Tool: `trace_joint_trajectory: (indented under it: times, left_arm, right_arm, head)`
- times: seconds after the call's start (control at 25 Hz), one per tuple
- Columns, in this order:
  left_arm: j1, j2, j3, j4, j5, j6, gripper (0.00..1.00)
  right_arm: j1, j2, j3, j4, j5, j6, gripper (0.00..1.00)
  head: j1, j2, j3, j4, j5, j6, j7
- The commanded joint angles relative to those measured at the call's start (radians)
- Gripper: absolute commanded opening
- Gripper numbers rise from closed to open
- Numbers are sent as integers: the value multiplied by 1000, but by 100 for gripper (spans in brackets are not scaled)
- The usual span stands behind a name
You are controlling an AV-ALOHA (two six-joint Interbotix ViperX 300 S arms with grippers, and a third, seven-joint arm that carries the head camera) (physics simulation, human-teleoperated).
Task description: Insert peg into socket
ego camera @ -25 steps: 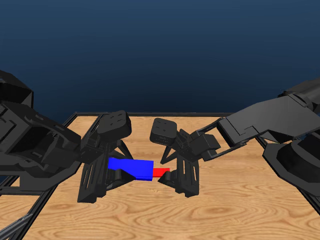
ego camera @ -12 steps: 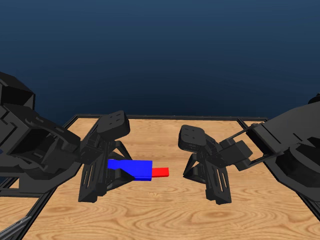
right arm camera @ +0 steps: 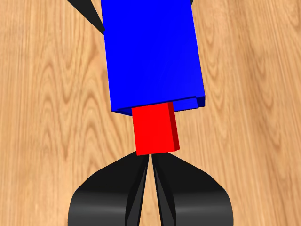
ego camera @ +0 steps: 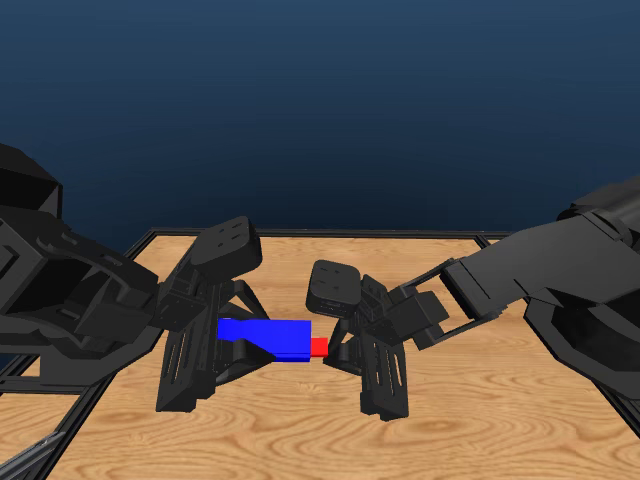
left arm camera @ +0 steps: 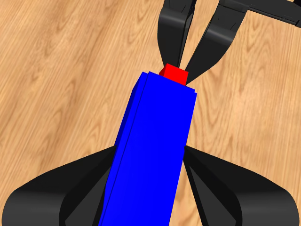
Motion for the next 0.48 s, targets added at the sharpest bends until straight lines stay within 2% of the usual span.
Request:
trace_joint_trajectory:
  times: [0.04,0.24,0.28,0.48]
  left_arm:
    - [-4,-11,-31,10,-4,-9,0]
    - [-1,-5,-8,18,1,-31,0]
    - [-14,-8,-20,12,6,-24,0]
    - [-22,-3,-1,23,23,-44,0]
  right_arm:
    - [-1,15,-105,10,-9,-79,0]
    - [-6,42,-152,38,14,-131,0]
    - [-9,44,-141,50,18,-134,0]
    - [-11,4,-44,72,10,-95,0]
  head:
    - [1,-8,-17,1,-8,2,0]
    - [6,-8,-18,2,-9,2,-2]
    - [8,-8,-18,3,-11,2,-3]
    - [17,-9,-18,5,-10,-1,-6]
